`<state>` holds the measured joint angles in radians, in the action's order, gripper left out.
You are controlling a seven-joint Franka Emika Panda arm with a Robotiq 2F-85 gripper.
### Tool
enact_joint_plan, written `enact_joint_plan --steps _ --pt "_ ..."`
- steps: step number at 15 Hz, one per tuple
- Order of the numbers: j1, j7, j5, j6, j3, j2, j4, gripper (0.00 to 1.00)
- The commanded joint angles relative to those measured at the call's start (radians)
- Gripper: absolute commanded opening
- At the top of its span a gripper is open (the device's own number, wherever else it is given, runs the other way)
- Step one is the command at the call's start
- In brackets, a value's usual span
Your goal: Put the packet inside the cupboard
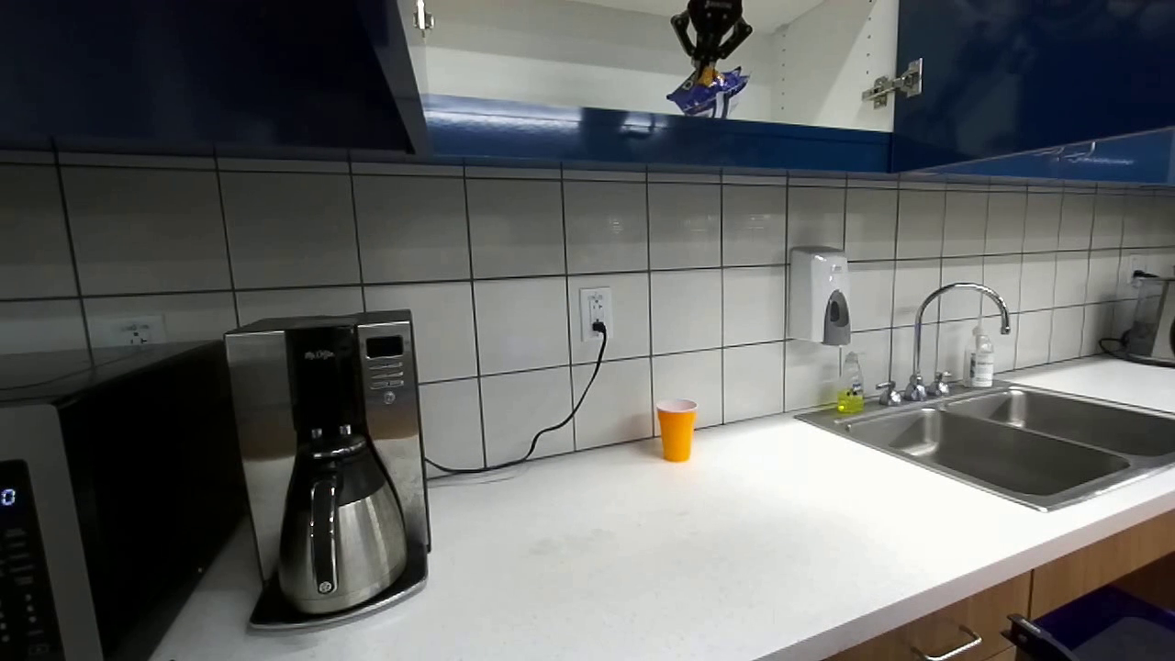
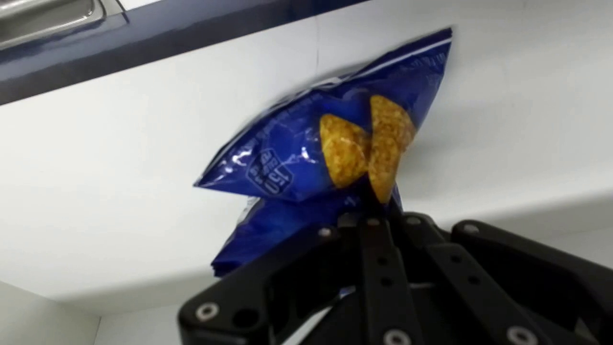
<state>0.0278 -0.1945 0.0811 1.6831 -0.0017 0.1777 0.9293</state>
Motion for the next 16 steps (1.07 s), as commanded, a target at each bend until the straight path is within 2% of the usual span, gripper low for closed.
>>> enact_joint_plan --steps 1,3,4,5,7,14,16 --pt "-0.004 -0.028 0.016 -0.06 -0.006 0.055 -0.095 0.0" --pt "-0.004 -0.035 0.012 -0.073 -0.009 0.069 -0.111 0.0" --pt "-0.004 -0.04 0.012 -0.083 -0.011 0.076 -0.12 0.23" --pt "-0.004 -0.045 0.011 -0.091 -0.013 0.082 -0.129 0.27" --pt "-0.002 -0.057 0.006 -0.104 -0.015 0.092 -0.142 0.4" --pt "0.006 -0.075 -0.01 -0.117 -0.021 0.077 -0.154 0.95" --pt "0.008 -0.08 -0.012 -0.116 -0.027 0.072 -0.157 1.0"
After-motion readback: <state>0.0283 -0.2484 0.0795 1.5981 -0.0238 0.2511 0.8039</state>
